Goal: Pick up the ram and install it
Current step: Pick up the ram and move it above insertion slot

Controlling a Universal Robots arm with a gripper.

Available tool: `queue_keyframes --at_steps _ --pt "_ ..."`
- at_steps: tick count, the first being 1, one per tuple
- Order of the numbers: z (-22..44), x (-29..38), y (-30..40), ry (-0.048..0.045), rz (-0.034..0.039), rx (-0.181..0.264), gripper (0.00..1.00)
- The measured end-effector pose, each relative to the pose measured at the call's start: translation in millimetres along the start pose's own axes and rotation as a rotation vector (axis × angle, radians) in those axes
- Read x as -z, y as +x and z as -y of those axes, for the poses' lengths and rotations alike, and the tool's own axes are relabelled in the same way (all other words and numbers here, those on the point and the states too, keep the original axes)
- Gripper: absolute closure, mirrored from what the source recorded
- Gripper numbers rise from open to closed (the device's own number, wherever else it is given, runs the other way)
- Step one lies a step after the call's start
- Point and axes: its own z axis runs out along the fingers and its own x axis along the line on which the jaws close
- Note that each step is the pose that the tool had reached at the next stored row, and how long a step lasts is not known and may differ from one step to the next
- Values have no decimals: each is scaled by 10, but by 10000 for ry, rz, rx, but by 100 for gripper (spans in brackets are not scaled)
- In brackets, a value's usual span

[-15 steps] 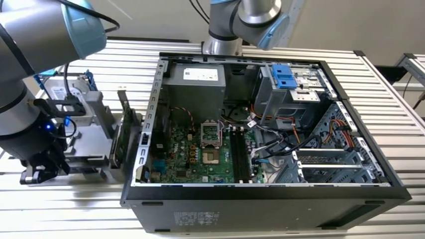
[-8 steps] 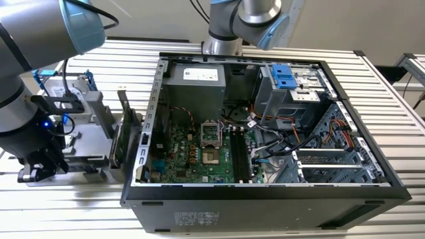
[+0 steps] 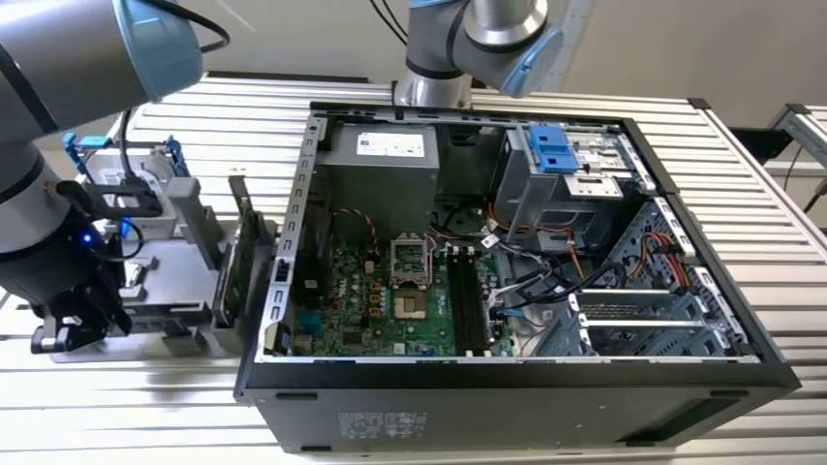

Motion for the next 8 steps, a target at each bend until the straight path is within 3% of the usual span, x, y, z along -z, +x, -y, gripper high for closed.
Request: queue_keyframes --at_steps 8 --pt "-1 34 -1 1 0 0 100"
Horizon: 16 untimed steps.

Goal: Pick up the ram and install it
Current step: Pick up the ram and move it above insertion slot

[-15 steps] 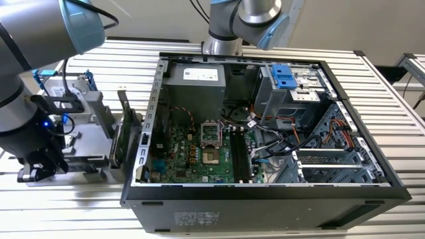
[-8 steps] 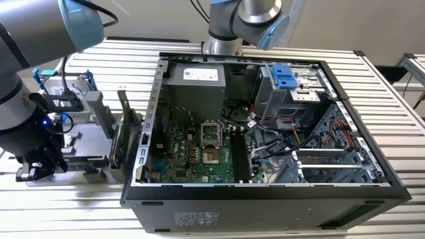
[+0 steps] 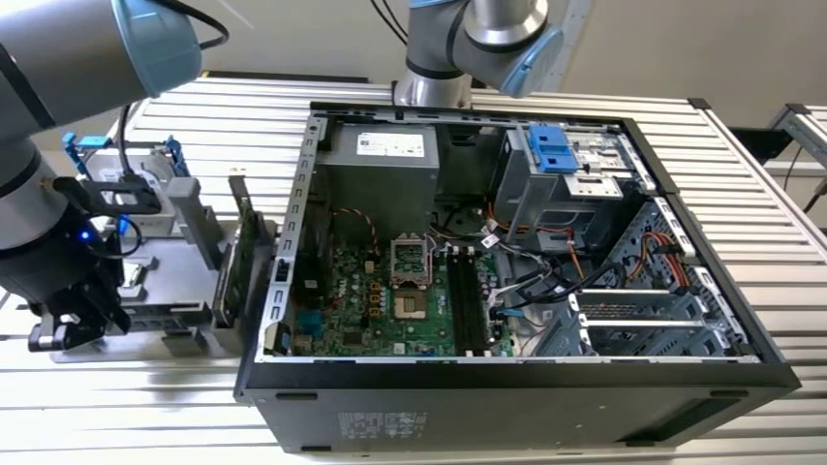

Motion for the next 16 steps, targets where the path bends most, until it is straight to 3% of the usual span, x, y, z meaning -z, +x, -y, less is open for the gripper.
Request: queue_keyframes --at_steps 16 --pt "-2 47 -1 -1 0 -34 100"
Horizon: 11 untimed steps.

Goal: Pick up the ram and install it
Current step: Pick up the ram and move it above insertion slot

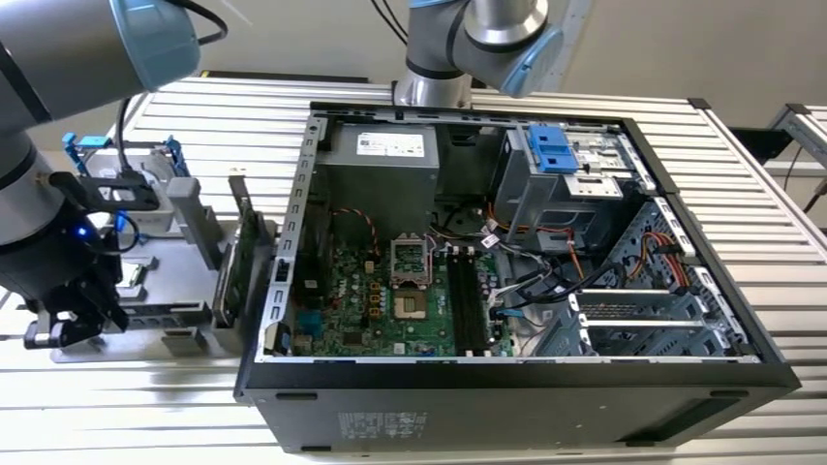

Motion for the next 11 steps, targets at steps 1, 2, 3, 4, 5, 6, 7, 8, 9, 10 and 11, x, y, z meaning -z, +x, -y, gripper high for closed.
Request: queue_keyframes --at_steps 1,2,3,4,5,6,7,8,9,10,11 --pt "0 3 0 0 0 -4 100" --pt "0 7 0 0 0 -10 100" --pt "0 11 0 0 0 -16 100" --pt "0 14 0 1 1 -23 100" --pt "-1 19 0 1 1 -34 100" --pt "-1 23 -1 1 1 -48 100" --pt "-1 27 0 1 1 -61 100" --pt "-1 30 -1 2 3 -74 100" --pt "-1 34 -1 2 2 -86 100" --pt "-1 38 -1 3 3 -99 100" --pt "-1 41 -1 3 3 -110 100"
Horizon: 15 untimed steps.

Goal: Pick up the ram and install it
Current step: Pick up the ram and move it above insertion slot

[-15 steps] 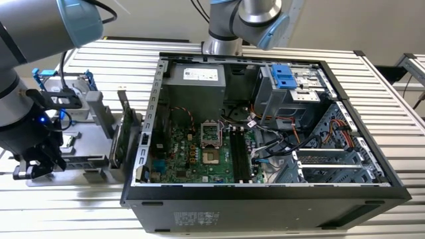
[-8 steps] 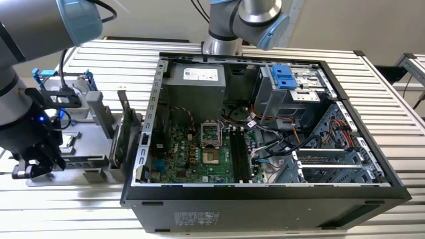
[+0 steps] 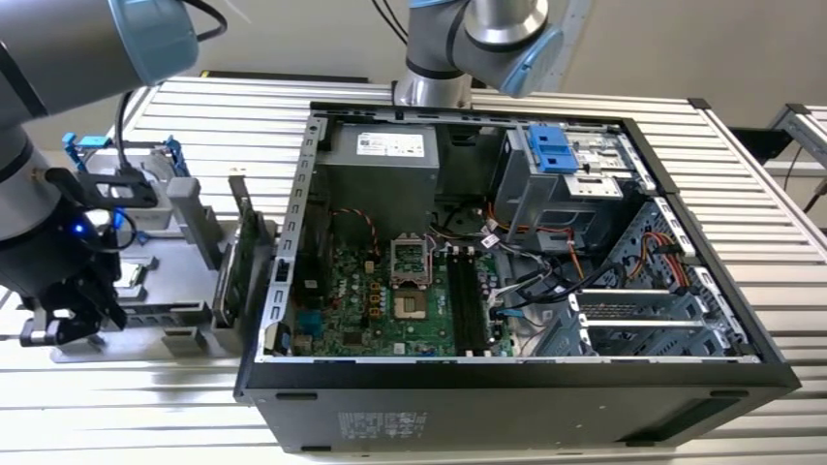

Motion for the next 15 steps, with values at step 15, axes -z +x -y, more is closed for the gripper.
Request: queue_keyframes --at_steps 15 --pt "-1 63 -1 0 1 -37 100"
